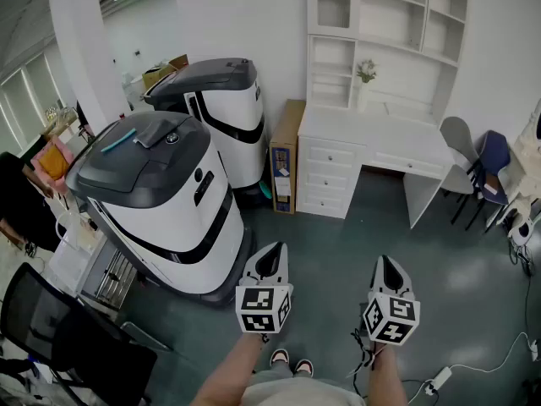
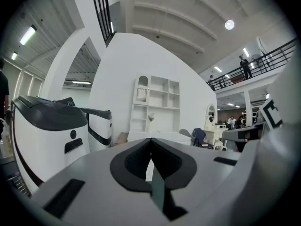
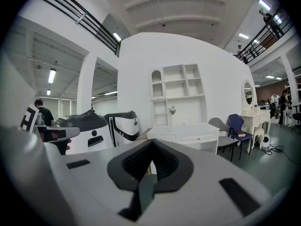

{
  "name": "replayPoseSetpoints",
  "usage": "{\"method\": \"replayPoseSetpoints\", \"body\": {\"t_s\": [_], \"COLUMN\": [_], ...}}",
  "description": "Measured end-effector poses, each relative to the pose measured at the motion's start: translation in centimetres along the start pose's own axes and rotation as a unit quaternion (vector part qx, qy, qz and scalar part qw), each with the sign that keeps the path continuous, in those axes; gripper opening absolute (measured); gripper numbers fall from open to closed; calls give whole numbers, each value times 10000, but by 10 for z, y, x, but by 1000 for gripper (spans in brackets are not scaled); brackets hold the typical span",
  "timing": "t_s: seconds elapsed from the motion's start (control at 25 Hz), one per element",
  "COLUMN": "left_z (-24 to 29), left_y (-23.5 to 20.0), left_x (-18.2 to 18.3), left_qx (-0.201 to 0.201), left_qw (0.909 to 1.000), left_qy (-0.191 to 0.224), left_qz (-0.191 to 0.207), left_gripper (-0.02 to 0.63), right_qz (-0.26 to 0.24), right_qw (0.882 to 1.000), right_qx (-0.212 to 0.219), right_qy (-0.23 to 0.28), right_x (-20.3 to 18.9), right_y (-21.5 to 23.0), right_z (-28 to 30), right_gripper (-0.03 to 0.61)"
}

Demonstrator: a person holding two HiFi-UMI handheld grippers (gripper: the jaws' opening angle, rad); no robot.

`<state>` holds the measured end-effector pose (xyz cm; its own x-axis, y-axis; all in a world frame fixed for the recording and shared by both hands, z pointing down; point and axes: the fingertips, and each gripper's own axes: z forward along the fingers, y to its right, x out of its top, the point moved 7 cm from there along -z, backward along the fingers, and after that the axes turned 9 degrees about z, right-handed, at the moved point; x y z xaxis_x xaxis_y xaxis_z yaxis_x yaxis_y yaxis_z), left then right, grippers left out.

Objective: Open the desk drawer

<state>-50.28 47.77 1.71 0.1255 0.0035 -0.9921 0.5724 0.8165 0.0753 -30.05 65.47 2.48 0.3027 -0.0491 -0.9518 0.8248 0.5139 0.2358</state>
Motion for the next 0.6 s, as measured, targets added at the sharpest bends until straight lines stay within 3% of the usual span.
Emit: {"method": "replayPoseSetpoints", "body": {"t_s": [0.6], "left_z": [29], "left_y": [-1], "left_x": [-7], "left_qx": [-44], "left_qw": [9999], "left_qy": [-134], "left_qz": [-10], "left_gripper": [18], "right_qz": [271], "right_qw": [9995], "right_qx": [-52], "right_qy": [-128], "right_x": [-10], "right_y": [13], "right_z": [23], "right_gripper": [8]}}
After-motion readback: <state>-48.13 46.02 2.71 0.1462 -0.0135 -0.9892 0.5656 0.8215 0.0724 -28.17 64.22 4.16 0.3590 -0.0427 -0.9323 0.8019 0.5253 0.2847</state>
